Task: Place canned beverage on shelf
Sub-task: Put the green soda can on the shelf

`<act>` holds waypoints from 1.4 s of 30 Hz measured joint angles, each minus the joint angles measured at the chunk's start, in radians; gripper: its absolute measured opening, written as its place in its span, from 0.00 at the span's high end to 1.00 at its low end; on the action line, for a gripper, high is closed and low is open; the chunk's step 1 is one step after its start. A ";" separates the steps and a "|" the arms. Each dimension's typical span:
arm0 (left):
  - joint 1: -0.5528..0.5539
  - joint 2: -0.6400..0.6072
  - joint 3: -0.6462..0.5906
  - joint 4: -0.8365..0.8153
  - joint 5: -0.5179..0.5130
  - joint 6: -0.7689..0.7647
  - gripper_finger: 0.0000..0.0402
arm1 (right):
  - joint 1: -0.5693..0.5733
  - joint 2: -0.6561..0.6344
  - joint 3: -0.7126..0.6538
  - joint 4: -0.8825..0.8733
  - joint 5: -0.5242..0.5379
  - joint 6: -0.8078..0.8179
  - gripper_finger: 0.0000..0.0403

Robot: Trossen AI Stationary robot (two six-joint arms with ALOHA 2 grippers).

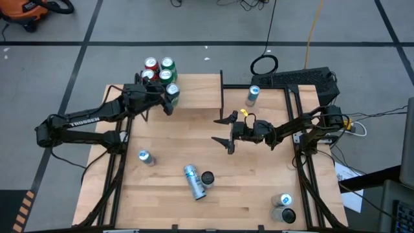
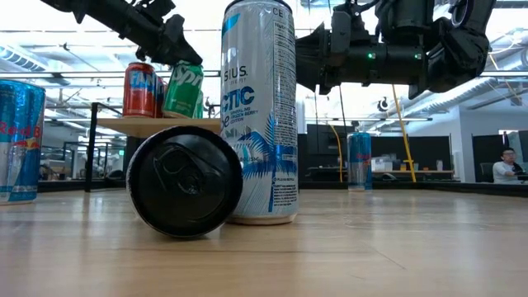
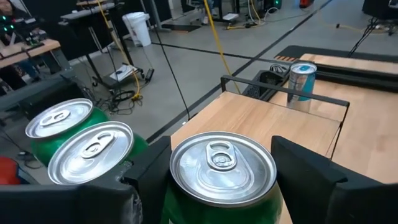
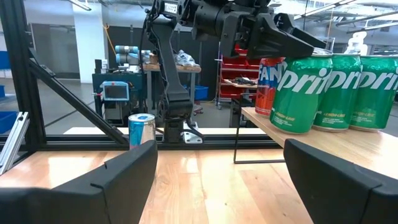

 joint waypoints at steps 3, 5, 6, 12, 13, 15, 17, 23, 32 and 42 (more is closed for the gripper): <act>0.000 0.000 0.000 -0.002 -0.004 0.023 0.36 | 0.000 0.000 0.000 0.000 0.000 0.000 0.17; 0.000 0.000 0.000 -0.002 -0.004 0.024 0.35 | 0.000 0.000 0.000 0.000 0.000 0.000 0.17; 0.000 0.000 0.000 -0.001 -0.005 0.027 0.35 | 0.000 0.000 0.000 0.000 0.000 -0.001 0.17; 0.000 0.000 0.000 0.000 -0.006 0.055 0.34 | 0.000 0.000 0.000 0.000 0.000 -0.002 0.17; 0.000 0.000 0.000 0.000 -0.006 0.065 0.34 | 0.000 0.000 0.000 0.000 0.000 -0.003 0.17; 0.000 0.000 0.000 0.001 -0.006 0.071 0.34 | 0.000 0.000 0.000 0.000 0.000 -0.003 0.17; 0.000 0.000 0.000 0.002 -0.006 0.058 0.34 | 0.000 0.000 0.000 0.000 0.000 -0.003 0.17; 0.000 0.000 0.000 0.002 -0.019 0.048 0.34 | 0.000 0.000 0.000 0.000 0.000 -0.003 0.17; 0.000 -0.030 0.000 -0.002 -0.021 0.048 0.34 | 0.000 0.000 0.000 -0.009 0.000 -0.003 0.17; -0.001 -0.106 0.016 -0.003 -0.025 0.105 0.24 | 0.000 0.000 0.000 -0.011 0.000 -0.001 0.17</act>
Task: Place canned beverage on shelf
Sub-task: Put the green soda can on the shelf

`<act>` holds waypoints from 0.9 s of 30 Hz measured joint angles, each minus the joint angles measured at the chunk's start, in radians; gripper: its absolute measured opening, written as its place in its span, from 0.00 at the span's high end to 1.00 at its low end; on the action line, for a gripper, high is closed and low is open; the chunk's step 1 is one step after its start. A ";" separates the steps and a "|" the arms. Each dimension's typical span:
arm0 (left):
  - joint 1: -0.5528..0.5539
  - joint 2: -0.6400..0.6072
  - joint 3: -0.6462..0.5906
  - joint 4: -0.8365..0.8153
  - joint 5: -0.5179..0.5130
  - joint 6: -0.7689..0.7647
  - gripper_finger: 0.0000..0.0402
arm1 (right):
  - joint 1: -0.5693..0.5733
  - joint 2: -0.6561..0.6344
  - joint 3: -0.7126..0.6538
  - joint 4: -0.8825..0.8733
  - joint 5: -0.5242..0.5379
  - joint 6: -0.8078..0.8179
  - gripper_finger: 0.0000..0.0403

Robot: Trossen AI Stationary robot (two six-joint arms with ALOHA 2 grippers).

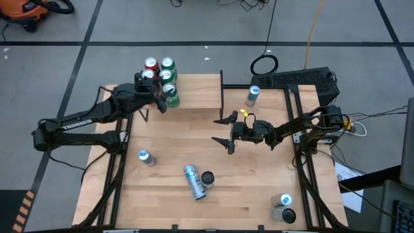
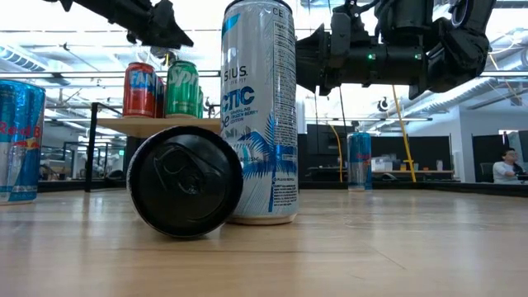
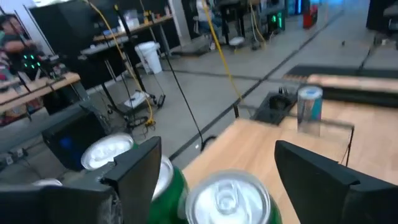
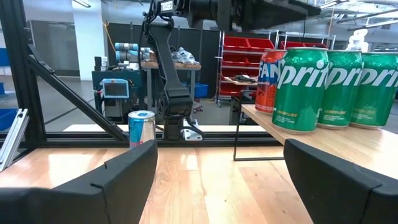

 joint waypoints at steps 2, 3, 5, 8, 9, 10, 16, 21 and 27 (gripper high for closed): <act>-0.005 -0.013 0.018 -0.001 0.029 -0.005 0.22 | 0.000 0.000 0.000 0.000 0.002 0.000 0.16; -0.011 -0.014 0.029 -0.001 0.052 -0.005 0.22 | 0.000 0.000 0.000 0.000 0.002 0.001 0.16; -0.025 -0.008 0.047 -0.014 0.065 0.000 0.23 | 0.000 0.000 0.000 0.000 0.002 0.001 0.16; -0.042 0.023 0.075 -0.061 0.049 0.047 0.28 | -0.002 0.000 0.000 0.003 0.005 0.016 0.16; -0.048 0.033 0.084 -0.077 0.028 0.052 0.31 | -0.002 0.000 0.000 0.003 0.005 0.021 0.16; -0.052 0.044 0.098 -0.093 0.014 0.054 0.35 | -0.002 0.000 0.000 0.002 0.006 0.027 0.16; -0.059 0.098 0.196 -0.206 0.013 0.055 0.67 | -0.002 0.000 0.000 -0.005 0.006 0.039 0.23; -0.059 0.152 0.262 -0.286 0.049 0.054 0.95 | -0.002 0.000 0.000 -0.006 0.006 0.035 0.34; -0.058 0.223 0.303 -0.399 0.022 0.052 0.99 | -0.002 0.000 0.000 -0.040 0.007 0.039 0.45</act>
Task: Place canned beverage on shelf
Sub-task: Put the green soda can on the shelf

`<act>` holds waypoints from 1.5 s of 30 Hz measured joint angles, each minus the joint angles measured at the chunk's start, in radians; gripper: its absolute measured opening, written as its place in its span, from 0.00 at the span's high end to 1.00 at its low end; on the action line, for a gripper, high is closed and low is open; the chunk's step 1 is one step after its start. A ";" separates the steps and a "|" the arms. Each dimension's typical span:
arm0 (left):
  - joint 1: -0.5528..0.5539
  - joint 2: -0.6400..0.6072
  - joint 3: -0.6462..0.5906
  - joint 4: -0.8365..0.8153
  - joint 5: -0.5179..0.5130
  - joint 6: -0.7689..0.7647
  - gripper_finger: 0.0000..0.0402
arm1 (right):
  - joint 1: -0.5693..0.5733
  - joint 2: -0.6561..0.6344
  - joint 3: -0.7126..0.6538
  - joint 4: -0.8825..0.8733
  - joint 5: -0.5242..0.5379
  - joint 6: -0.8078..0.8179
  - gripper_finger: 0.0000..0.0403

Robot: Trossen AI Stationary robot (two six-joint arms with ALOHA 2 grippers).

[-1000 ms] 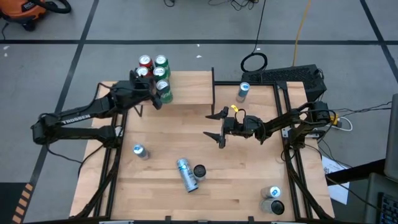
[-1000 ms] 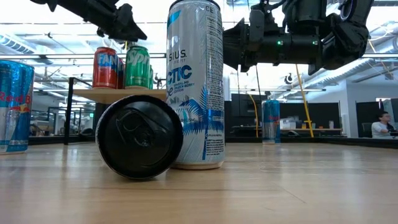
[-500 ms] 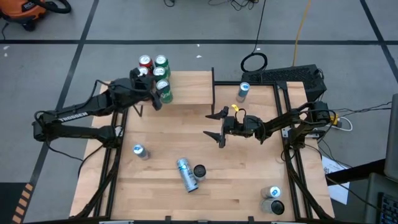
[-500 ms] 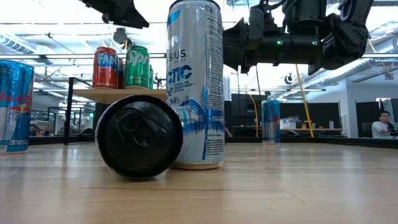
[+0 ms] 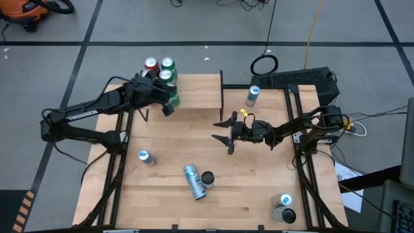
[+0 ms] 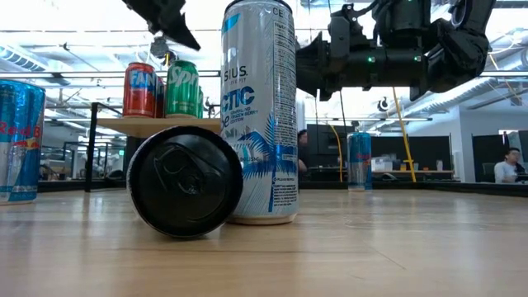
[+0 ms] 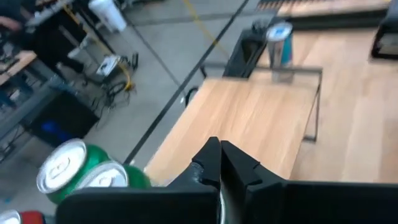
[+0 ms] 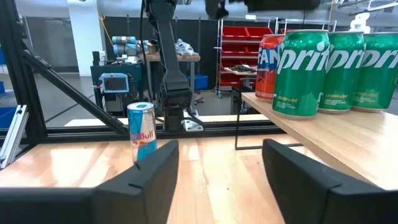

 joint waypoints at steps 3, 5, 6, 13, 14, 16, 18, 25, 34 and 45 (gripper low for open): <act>0.002 0.022 0.000 -0.015 -0.024 0.000 1.00 | 0.000 0.000 0.000 -0.006 0.000 0.000 0.50; 0.012 0.028 0.000 -0.035 -0.031 0.000 1.00 | 0.000 0.000 0.000 -0.006 0.000 0.000 0.53; 0.018 0.030 0.000 -0.037 -0.031 -0.001 1.00 | 0.000 0.000 0.000 -0.006 0.000 -0.001 0.54; 0.066 0.031 0.000 -0.065 -0.037 -0.006 1.00 | 0.000 0.000 0.000 -0.010 0.001 -0.003 0.60; 0.069 0.031 0.000 -0.070 -0.037 -0.006 1.00 | 0.000 0.000 0.000 -0.009 0.000 -0.004 0.61; 0.077 0.031 0.000 -0.086 -0.037 -0.006 1.00 | 0.000 0.000 0.000 -0.009 0.001 -0.004 0.62; 0.082 0.030 0.002 -0.102 -0.037 -0.006 1.00 | 0.000 0.000 0.000 -0.009 0.001 -0.004 0.62; 0.087 0.026 0.002 -0.118 -0.038 0.001 1.00 | 0.000 0.000 0.000 -0.009 0.001 -0.004 0.63; 0.087 0.016 0.002 -0.132 -0.038 0.027 1.00 | 0.000 0.000 0.000 -0.009 0.001 -0.004 0.63; 0.081 -0.031 -0.002 -0.127 -0.026 0.027 1.00 | 0.000 0.000 0.000 -0.009 0.001 -0.007 0.63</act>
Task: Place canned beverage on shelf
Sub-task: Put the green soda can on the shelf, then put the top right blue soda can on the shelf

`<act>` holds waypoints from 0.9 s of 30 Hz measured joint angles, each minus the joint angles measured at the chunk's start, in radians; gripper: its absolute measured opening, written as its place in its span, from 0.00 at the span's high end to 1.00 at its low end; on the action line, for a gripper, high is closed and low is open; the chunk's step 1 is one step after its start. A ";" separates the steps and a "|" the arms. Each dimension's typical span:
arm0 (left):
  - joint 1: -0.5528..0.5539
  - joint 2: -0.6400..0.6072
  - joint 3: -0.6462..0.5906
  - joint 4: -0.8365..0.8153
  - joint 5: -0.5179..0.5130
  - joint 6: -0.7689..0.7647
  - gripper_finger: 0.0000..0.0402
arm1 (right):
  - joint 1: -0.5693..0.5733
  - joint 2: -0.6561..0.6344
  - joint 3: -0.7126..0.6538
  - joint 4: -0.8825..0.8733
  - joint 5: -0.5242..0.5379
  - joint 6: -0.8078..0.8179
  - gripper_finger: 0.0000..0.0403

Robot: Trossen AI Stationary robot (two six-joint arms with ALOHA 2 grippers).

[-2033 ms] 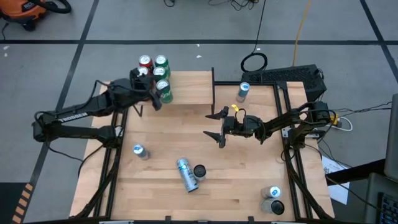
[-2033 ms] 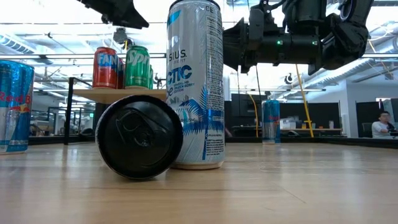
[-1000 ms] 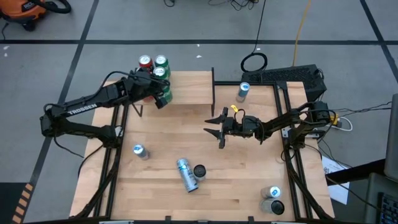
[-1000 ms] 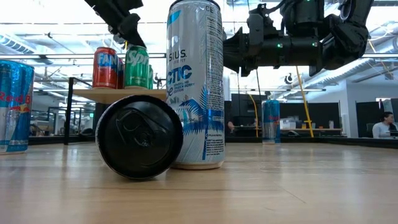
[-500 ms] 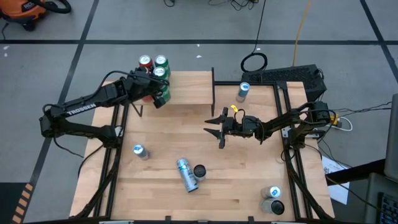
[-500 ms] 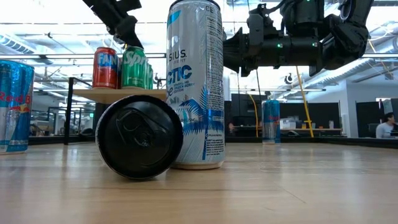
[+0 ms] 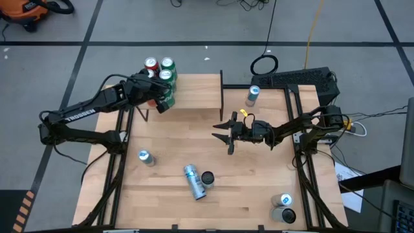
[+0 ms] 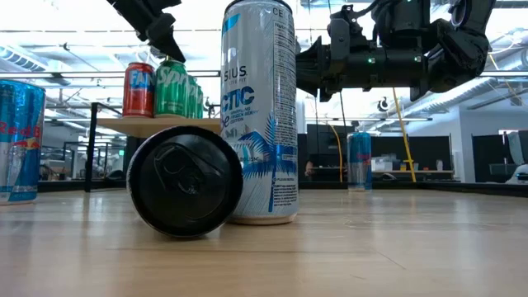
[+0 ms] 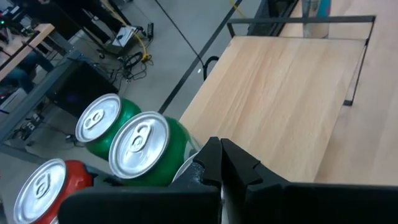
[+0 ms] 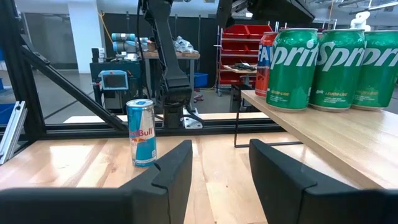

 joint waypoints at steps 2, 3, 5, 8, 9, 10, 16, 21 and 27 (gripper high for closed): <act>-0.006 0.000 0.000 0.010 0.001 0.000 1.00 | 0.000 0.000 0.000 0.000 0.000 -0.005 0.62; -0.008 0.000 0.000 0.015 0.003 0.000 1.00 | 0.000 0.000 0.000 0.000 0.000 -0.005 0.61; -0.014 0.000 0.000 0.026 0.003 0.000 1.00 | 0.000 0.000 0.000 0.000 0.000 -0.005 0.59; -0.028 -0.013 0.000 0.049 0.003 -0.008 1.00 | 0.000 0.000 0.000 -0.003 -0.001 -0.006 0.55; -0.038 -0.024 0.002 0.049 0.003 -0.008 1.00 | 0.000 0.000 0.000 -0.007 -0.002 -0.010 0.54; -0.050 -0.035 0.009 0.042 0.003 -0.007 1.00 | 0.000 0.000 0.000 -0.012 -0.002 -0.014 0.53; -0.159 -0.147 0.018 0.025 0.000 -0.092 1.00 | -0.005 -0.024 0.000 -0.092 0.014 -0.093 0.48; -0.311 -0.212 -0.067 0.025 -0.012 -0.169 1.00 | -0.007 -0.209 0.000 -0.262 0.169 -0.174 0.42; -0.485 -0.205 -0.178 0.071 -0.184 -0.239 1.00 | -0.079 -0.456 0.200 -0.934 0.546 -0.120 0.36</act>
